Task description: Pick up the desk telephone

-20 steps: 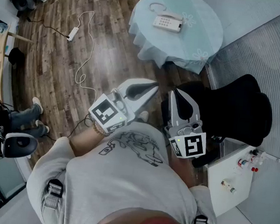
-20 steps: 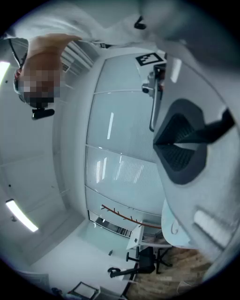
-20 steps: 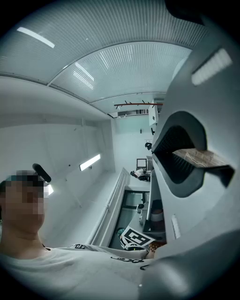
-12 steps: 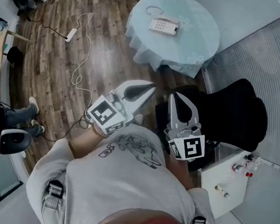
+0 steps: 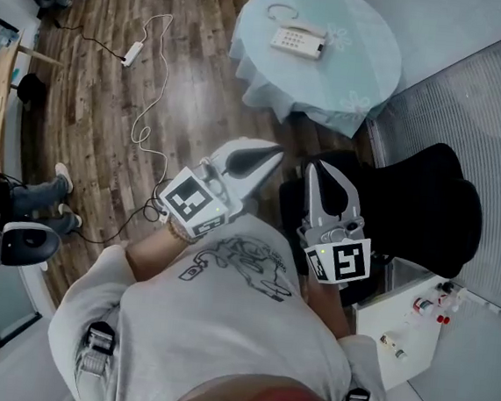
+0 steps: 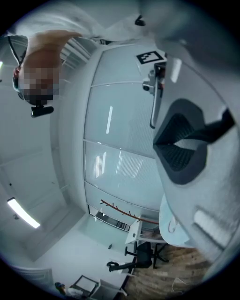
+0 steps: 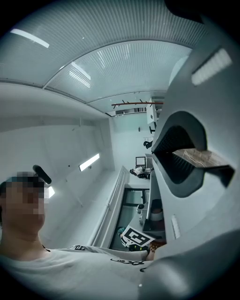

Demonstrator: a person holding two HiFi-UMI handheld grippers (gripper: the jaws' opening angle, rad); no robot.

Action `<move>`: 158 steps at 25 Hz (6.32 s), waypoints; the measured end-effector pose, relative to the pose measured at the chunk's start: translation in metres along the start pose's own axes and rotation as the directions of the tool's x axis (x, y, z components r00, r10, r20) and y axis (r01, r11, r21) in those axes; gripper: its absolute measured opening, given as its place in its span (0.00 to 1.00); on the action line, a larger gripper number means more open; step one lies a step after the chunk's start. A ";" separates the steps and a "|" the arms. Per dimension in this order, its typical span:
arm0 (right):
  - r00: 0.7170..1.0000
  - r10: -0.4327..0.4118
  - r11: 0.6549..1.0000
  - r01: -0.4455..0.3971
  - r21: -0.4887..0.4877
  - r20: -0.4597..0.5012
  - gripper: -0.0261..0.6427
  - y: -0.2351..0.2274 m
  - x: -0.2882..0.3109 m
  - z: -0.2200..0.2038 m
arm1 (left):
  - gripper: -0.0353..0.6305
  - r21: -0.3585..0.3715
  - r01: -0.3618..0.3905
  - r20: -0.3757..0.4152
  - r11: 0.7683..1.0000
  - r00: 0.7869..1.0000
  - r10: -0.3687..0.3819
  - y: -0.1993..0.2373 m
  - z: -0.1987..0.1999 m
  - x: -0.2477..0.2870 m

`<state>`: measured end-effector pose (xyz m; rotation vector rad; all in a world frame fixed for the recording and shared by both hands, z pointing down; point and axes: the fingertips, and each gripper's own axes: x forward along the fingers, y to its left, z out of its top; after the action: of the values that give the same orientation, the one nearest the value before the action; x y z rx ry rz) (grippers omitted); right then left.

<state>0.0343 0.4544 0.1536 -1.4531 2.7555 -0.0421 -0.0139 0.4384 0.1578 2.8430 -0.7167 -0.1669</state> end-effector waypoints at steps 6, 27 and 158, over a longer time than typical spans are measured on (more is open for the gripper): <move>1.000 -0.005 0.999 0.005 0.037 0.007 0.05 -0.013 0.023 -0.007 | 0.05 -0.013 0.003 -0.013 1.000 1.000 -0.003 0.025 -0.001 0.021; 0.995 -0.053 0.999 0.053 0.002 -0.079 0.05 -0.156 0.284 -0.021 | 0.05 -0.067 0.047 -0.045 0.997 0.998 -0.050 0.297 0.033 0.143; 0.869 -0.156 0.897 0.324 0.302 -0.469 0.50 -0.427 0.472 -0.230 | 0.59 -0.110 -0.355 -0.525 0.929 0.814 0.249 0.618 -0.128 0.315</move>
<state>0.1120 -0.1739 0.3934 -1.8400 2.6151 -0.9564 0.0007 -0.2234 0.4026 2.3686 -0.9472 0.5082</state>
